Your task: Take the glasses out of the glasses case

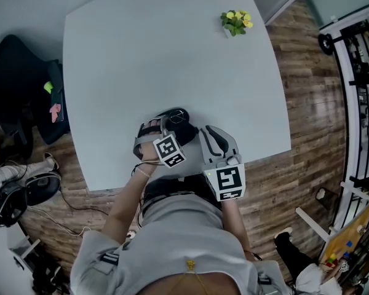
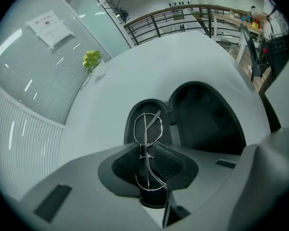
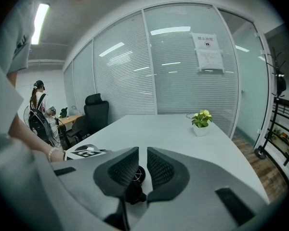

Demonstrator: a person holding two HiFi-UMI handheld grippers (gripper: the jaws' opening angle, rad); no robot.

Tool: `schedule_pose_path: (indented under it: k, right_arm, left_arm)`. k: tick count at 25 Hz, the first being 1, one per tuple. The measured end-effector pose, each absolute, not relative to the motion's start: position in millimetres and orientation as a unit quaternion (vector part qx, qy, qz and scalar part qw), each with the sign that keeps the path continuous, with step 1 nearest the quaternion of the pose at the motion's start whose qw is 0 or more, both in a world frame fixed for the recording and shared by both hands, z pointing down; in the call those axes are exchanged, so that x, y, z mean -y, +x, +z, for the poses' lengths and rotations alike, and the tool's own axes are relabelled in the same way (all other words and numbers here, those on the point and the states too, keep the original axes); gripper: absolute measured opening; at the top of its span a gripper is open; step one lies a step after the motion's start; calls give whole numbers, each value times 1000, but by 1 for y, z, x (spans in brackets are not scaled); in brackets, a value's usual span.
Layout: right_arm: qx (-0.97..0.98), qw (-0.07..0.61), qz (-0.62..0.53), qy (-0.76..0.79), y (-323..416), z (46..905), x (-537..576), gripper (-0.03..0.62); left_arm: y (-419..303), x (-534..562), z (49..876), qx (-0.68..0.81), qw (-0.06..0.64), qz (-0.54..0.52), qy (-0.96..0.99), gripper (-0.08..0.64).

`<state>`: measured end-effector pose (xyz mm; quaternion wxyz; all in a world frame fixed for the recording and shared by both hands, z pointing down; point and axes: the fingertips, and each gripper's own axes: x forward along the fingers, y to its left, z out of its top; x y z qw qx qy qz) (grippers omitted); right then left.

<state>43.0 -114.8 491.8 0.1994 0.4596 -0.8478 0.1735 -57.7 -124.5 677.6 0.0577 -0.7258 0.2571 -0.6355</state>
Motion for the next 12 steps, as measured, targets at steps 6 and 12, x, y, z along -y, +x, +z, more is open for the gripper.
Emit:
schedule_pose_path:
  k: [6,12]
  right_arm:
    - [848,198,173,459,46,492,115,61]
    - [850,195,172,459,46,490,116,61]
  left_arm:
    - [-57,125,676,-261,85,-635,-723,100]
    - [-60,130,662,-269,89,-625,-728,31]
